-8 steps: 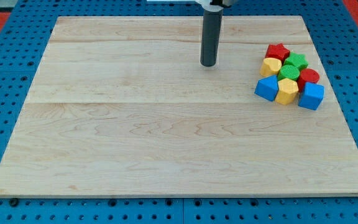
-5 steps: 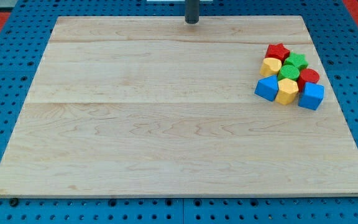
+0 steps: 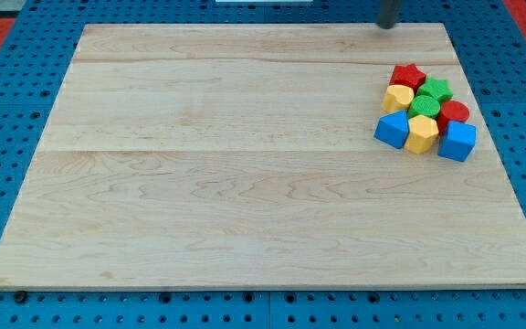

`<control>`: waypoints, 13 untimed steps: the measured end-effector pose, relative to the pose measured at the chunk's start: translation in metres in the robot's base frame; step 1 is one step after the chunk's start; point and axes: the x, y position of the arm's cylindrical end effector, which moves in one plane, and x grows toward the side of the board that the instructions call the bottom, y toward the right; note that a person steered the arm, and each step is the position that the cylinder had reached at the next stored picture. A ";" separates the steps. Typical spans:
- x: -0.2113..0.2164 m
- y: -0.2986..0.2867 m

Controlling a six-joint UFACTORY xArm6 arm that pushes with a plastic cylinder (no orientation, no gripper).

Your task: Separate the blue triangle from a group of blocks

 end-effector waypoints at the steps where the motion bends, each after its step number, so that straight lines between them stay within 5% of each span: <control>1: 0.022 0.107; 4: 0.077 0.108; 5: 0.170 0.108; 6: 0.186 0.096; 10: 0.215 0.069; 13: 0.219 -0.039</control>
